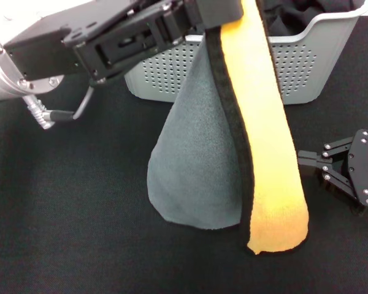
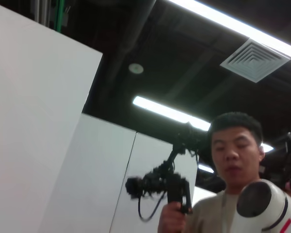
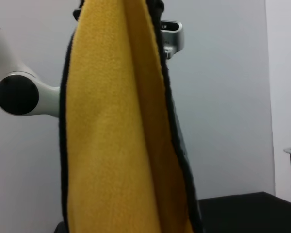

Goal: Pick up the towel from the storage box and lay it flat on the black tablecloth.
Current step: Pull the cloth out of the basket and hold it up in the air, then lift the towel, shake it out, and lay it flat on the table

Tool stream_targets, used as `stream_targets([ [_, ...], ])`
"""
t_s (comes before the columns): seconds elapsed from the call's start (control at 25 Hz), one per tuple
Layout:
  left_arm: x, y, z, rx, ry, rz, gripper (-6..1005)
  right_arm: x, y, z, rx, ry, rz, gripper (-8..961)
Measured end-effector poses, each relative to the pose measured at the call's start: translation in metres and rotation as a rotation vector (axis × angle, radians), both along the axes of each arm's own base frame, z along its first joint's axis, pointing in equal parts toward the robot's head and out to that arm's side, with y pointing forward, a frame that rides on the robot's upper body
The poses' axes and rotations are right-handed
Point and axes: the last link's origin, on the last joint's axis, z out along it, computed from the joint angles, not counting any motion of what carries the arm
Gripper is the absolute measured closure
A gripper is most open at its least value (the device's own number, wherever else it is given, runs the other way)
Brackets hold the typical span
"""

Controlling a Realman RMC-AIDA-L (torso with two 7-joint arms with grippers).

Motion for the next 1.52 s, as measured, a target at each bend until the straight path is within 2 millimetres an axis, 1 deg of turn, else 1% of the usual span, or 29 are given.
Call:
stream_targets([
  [0.08,-0.003,-0.001,-0.005,-0.022,0.035,0.007,984,-0.003,-0.001,0.002,0.001,0.009,0.021,926],
  [0.2,-0.013,-0.004,-0.011,-0.051,0.091,0.029,984,-0.012,-0.005,0.013,0.0,0.013,0.061,935],
  [0.28,-0.024,-0.008,-0.013,-0.061,0.128,0.055,984,-0.018,-0.009,0.025,0.013,0.01,0.069,940],
  [0.36,-0.033,-0.012,-0.013,-0.063,0.154,0.074,984,-0.026,-0.019,0.042,0.04,-0.002,0.067,942],
  [0.4,-0.042,-0.016,-0.011,-0.059,0.169,0.097,984,-0.029,-0.025,0.049,0.047,-0.007,0.06,942],
  [0.52,-0.06,-0.026,-0.005,-0.038,0.19,0.139,984,-0.037,-0.047,0.067,0.067,-0.037,0.053,940],
  [0.68,-0.075,-0.043,0.002,0.0,0.222,0.164,982,-0.044,-0.08,0.079,0.108,-0.078,0.056,938],
  [0.8,-0.083,-0.057,0.004,-0.005,0.237,0.181,980,-0.047,-0.11,0.087,0.16,-0.098,0.048,936],
  [0.84,-0.086,-0.06,0.005,-0.013,0.243,0.191,980,-0.047,-0.123,0.092,0.176,-0.097,0.031,935],
  [0.88,-0.088,-0.064,0.006,-0.02,0.248,0.203,980,-0.047,-0.123,0.092,0.176,-0.097,0.031,935],
  [0.96,-0.095,-0.072,0.009,-0.03,0.254,0.231,980,-0.047,-0.133,0.096,0.187,-0.088,0.011,934],
  [1.0,-0.095,-0.072,0.009,-0.03,0.254,0.231,980,-0.046,-0.137,0.099,0.196,-0.081,-0.004,933],
  [1.04,-0.101,-0.079,0.014,-0.033,0.258,0.258,980,-0.045,-0.141,0.104,0.21,-0.072,-0.023,932],
  [1.16,-0.104,-0.082,0.019,-0.031,0.253,0.277,980,-0.041,-0.15,0.121,0.256,-0.033,-0.098,931],
  [1.24,-0.108,-0.084,0.023,-0.033,0.252,0.294,980,-0.039,-0.153,0.128,0.255,-0.011,-0.144,930],
  [1.4,-0.122,-0.089,0.028,-0.042,0.261,0.354,980,-0.041,-0.154,0.131,0.199,0.008,-0.194,927],
  [1.52,-0.131,-0.092,0.024,-0.072,0.253,0.401,980,-0.038,-0.154,0.13,0.171,0.008,-0.228,925],
])
